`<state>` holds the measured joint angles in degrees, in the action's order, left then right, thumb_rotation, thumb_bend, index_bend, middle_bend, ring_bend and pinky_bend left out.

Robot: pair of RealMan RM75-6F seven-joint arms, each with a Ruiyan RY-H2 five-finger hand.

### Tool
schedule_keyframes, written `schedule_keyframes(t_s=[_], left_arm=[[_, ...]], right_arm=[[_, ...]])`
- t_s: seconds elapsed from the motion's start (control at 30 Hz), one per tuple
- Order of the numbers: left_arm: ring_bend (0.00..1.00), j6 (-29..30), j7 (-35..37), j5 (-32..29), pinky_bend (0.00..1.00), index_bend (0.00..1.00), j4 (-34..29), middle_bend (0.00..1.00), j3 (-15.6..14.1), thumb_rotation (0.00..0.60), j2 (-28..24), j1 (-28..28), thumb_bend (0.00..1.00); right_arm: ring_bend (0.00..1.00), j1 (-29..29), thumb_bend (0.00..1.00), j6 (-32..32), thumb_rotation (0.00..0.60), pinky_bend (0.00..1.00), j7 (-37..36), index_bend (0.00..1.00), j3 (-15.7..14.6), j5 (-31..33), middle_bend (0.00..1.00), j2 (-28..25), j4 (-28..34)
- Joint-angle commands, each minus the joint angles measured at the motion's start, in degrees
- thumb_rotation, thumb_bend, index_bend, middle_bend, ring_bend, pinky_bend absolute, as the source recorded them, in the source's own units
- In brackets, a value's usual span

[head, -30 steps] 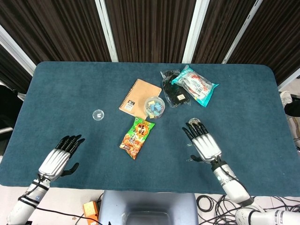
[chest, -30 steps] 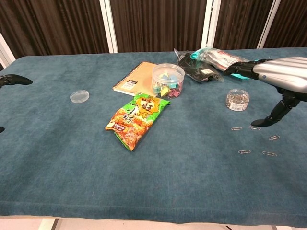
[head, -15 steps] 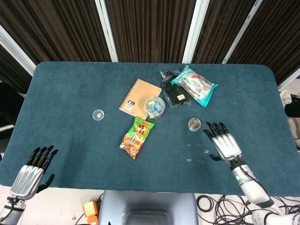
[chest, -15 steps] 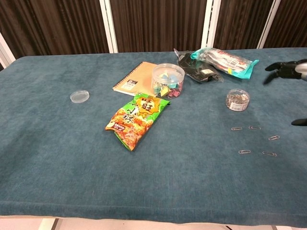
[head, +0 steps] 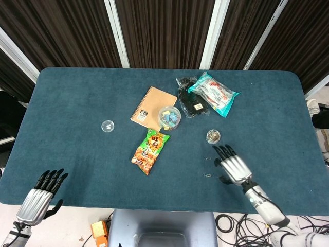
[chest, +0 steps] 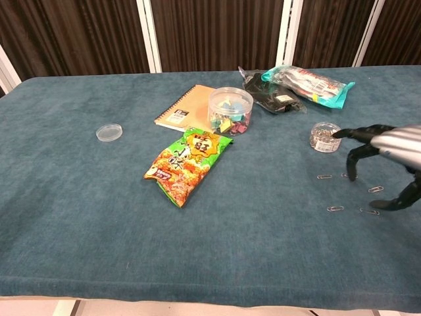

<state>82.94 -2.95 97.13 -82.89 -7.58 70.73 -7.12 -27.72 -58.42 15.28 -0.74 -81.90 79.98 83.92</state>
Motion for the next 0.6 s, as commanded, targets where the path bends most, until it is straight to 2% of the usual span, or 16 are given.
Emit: schedule_keyframes(t_s=[0.03,0.33,0.6], left_arm=[[0.00,-0.6,-0.4,-0.3,0.00,0.00,-0.1,0.00,0.1,0.600,0.3,-0.1,0.38],[0.00,-1.6,-0.1,-0.9,0.00,0.00,0.1,0.00,0.2,0.600,0.4,-0.2,0.38],[0.00,-1.4,0.3,-0.6,0.00,0.00,0.4,0.00,0.3,0.600,0.3,-0.1,0.38]], right_arm=[[0.00,-0.5,0.18,0.6,0.600,0.00,-0.1,0.45,-0.3,-0.8,0.00,1.6,-1.1],[0.00,-1.0,0.25,1.5,0.600,0.00,1.0,0.49,-0.2,-0.7,0.00,4.1,-3.1],[0.00,-1.6,0.27,2.7,0.600,0.00,1.7,0.50,-0.1,-0.2,0.00,5.4,-3.9]])
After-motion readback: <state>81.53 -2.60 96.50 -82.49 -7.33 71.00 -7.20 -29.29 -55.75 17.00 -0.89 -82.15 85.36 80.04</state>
